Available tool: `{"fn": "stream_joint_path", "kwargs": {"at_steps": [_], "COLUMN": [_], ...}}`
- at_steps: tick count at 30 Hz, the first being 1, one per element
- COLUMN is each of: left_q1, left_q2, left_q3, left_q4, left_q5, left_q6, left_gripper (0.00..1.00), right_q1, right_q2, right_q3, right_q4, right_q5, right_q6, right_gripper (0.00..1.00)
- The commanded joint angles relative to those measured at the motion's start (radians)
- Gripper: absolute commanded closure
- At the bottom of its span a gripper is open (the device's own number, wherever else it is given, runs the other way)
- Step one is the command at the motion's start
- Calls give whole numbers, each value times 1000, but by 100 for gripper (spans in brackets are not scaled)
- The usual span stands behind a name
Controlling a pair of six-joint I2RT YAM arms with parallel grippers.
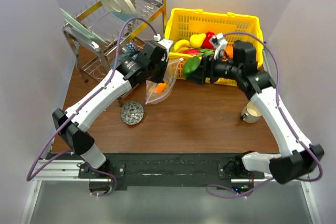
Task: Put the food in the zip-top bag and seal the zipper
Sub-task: Pick up the fake fruit from the bin.
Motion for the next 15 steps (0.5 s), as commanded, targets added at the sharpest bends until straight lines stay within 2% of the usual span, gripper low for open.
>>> {"fn": "stream_joint_path", "kwargs": {"at_steps": [1, 6, 15], "left_q1": [1, 3, 1], "left_q2": [-31, -42, -80], "left_q3": [-10, -9, -90], "left_q4": [49, 58, 123], "left_q5": [16, 40, 152], "left_q6": [-10, -22, -56], "left_gripper": [100, 100, 100], "right_q1": [76, 87, 96], "right_q2": [-126, -175, -132], "right_q3": [-113, -222, -308], "right_q4": [190, 320, 520], "right_q5": [-157, -191, -205], "right_q6": [102, 210, 310], "right_gripper": [38, 38, 40]}}
